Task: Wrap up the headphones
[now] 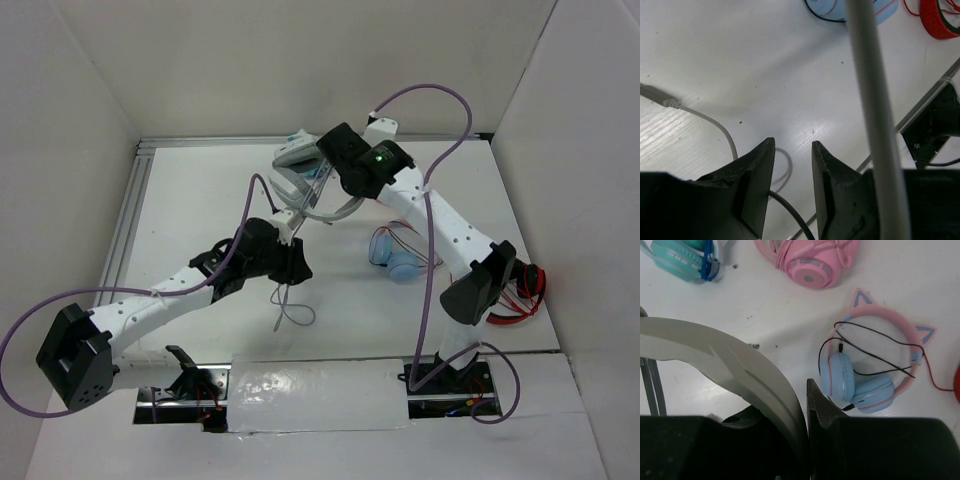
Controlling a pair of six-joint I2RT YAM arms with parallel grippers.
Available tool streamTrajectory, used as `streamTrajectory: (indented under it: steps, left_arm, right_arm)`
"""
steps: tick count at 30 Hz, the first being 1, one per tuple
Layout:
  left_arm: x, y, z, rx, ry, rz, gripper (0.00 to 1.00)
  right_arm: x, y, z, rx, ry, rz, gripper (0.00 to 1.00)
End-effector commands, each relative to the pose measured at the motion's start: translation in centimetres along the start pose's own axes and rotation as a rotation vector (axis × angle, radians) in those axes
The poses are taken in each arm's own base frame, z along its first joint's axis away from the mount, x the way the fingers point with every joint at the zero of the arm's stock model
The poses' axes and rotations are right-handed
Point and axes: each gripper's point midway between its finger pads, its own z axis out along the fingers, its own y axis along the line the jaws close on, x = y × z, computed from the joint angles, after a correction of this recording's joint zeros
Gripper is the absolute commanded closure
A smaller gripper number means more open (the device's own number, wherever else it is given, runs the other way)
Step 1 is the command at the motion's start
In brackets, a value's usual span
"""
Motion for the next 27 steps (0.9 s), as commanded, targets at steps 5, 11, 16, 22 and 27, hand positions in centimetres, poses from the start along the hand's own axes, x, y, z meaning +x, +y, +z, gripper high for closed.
streamTrajectory:
  steps: [5,11,16,22,27]
  left_arm:
    - [-0.3,-2.8,0.5,0.144,-0.018,0.179,0.41]
    - [-2.4,-4.9,1.6,0.292,-0.16,0.36,0.14]
    - [-4.2,-5.6,1.2,0.309,-0.254,0.422,0.01]
    - [-5.1,-2.6,-1.0,0.122,-0.336,0.358,0.01]
    - [-5.5,-0.1,-4.8,0.026,-0.497,0.281,0.01]
  right_arm:
    - [-13.3,-2.9,-5.3,0.136,-0.556,0.317,1.0]
    - [-15.9,0.8,-12.7,-0.273,-0.54,0.251,1.0]
    - [-17.2,1.1,-16.8,-0.443,-0.529,0.231,1.0]
    - [-18.3,0.0,-20.5,-0.557,-0.555,0.235,1.0]
    - [-18.3,0.0,-22.3,-0.614,-0.555,0.23,1.0]
